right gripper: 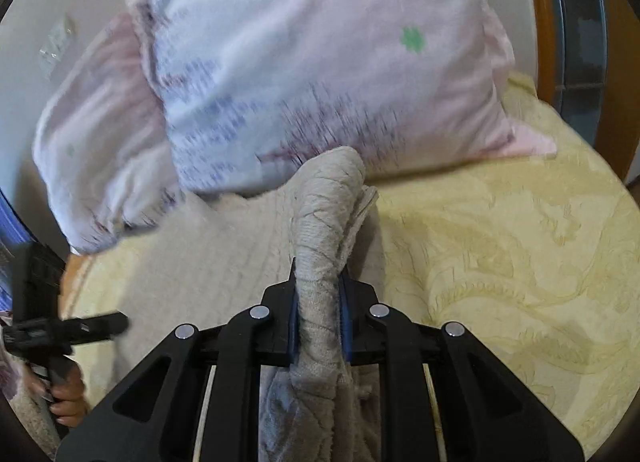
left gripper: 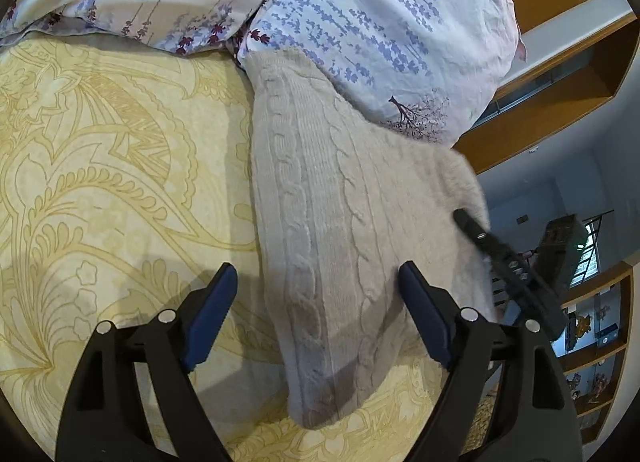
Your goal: Fold small clothes
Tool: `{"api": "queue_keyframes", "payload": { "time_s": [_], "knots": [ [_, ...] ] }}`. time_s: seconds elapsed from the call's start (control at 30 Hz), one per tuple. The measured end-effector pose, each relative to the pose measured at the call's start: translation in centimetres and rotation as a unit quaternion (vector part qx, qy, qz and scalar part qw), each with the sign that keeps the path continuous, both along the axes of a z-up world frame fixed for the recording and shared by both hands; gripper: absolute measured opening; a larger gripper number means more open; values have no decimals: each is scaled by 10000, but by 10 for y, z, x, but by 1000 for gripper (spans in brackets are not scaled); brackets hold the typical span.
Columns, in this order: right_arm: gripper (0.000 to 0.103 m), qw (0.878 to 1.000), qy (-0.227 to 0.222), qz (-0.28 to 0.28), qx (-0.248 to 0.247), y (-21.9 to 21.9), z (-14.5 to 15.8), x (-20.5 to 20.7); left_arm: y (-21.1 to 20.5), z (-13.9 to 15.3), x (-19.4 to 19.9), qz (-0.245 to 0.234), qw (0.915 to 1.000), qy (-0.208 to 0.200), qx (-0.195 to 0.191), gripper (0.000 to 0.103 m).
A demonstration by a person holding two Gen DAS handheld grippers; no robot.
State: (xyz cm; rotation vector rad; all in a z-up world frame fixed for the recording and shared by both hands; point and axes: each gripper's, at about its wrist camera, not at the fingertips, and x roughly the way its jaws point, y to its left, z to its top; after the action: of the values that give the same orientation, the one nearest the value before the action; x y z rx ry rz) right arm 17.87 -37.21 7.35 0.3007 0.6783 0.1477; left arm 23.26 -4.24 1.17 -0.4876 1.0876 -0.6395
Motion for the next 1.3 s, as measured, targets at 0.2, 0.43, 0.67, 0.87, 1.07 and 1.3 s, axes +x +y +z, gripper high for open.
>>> {"api": "queue_keyframes", "payload": {
  "time_s": [0.2, 0.43, 0.67, 0.87, 1.07, 1.3],
  "knots": [
    [19, 9983, 575, -116, 50, -11, -27, 21, -3, -6, -8, -101, 9999, 82, 8, 81],
    [55, 9964, 465, -179, 688, -38, -13, -17, 4, -8, -24, -119, 9998, 151, -49, 81],
    [54, 9887, 649, 133, 1346, -46, -26, -66, 10, -11, -43, -178, 9997, 171, -55, 68],
    [42, 9881, 680, 346, 1332, -26, -35, -78, 10, -17, -52, -280, 9992, 275, -110, 41],
    [10, 9904, 192, 224, 1348, -32, -18, -88, 8, -13, -60, -493, 9987, 98, -87, 15],
    [9, 9948, 574, -158, 832, -37, -36, -86, 7, -17, -74, -626, 9979, 65, -123, 14]
  ]
}}
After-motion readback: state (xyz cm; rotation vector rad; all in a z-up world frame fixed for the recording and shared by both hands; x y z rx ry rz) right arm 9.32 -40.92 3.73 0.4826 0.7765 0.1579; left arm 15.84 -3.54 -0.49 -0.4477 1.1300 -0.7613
